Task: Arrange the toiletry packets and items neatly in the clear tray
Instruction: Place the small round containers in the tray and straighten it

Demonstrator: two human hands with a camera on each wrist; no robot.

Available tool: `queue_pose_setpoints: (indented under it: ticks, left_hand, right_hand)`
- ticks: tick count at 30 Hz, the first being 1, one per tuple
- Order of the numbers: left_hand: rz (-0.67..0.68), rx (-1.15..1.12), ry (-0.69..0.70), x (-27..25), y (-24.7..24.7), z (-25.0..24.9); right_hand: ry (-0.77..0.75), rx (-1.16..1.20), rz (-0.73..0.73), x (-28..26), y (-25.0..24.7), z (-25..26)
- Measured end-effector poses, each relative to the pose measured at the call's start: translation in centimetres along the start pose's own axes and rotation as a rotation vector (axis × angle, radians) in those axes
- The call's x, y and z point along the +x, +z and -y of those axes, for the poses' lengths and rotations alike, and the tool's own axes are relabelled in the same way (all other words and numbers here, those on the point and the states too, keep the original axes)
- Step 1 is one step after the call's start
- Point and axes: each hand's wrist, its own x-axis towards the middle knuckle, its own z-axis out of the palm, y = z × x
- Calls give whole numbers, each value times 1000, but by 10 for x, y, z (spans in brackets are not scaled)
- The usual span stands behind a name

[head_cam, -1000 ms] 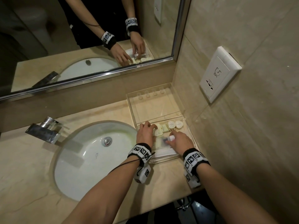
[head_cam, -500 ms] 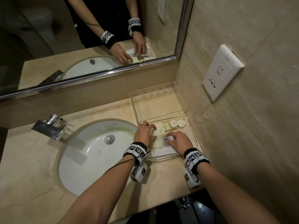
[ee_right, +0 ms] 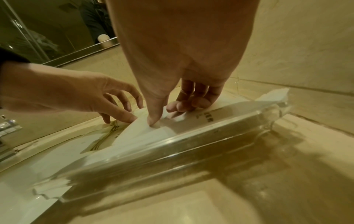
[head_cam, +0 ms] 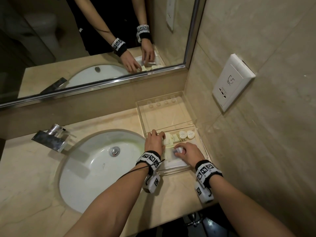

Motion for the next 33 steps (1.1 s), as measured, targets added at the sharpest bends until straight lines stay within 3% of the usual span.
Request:
queue_pose_setpoints:
  ticks: [6,11,20,33]
  left_hand:
    - [91,-166,36,-2,-8,16]
    - [176,-95,126,-24,-9,27]
    - [112,166,267,-52,2,34]
    - [133,199,289,-58,0,35]
  right_hand:
    - [1,78,-94,-8,-4,-1]
    - [18,-47,-212,-14,-6,-12]
    - [39,-148,-214,-19,-4,-18]
    - [49,-139,-223,-13,9,-22]
